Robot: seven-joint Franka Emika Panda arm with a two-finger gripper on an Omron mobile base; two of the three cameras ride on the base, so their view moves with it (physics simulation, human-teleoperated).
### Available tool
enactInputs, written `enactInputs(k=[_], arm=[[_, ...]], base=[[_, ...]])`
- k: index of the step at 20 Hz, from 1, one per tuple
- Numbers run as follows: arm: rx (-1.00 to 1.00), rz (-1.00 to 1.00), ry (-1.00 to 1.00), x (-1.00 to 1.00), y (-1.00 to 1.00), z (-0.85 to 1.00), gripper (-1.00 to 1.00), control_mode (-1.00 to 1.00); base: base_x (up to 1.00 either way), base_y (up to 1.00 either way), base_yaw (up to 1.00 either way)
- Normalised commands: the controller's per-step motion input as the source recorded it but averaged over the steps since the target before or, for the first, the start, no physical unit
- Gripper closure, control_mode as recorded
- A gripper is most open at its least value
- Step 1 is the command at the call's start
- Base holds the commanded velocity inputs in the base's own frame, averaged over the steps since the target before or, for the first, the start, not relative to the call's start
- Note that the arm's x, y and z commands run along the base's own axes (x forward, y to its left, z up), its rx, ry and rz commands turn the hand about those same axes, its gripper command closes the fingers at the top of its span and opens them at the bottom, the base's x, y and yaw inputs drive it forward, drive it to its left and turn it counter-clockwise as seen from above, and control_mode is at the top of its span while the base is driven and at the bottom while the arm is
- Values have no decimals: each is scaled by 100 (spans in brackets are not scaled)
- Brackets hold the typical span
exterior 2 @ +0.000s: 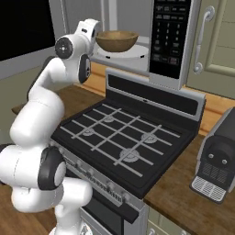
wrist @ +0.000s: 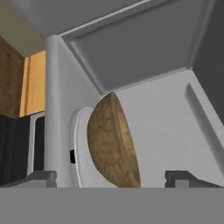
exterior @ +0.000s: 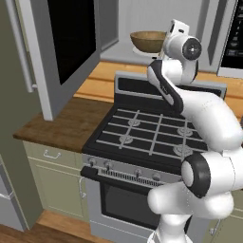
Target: Pick the lemon wedge from the sink and place it in the bowl. Then pick the bowl and place it in the microwave. Then close the microwave door and press the start button.
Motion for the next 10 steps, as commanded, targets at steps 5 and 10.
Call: enactInputs(k=[5, 10], arm=[[0, 0, 0, -100, 14, 16, -100, -100], [0, 0, -8, -100, 27, 0, -100, -100]], base=[[0, 0, 0], [0, 0, 0]])
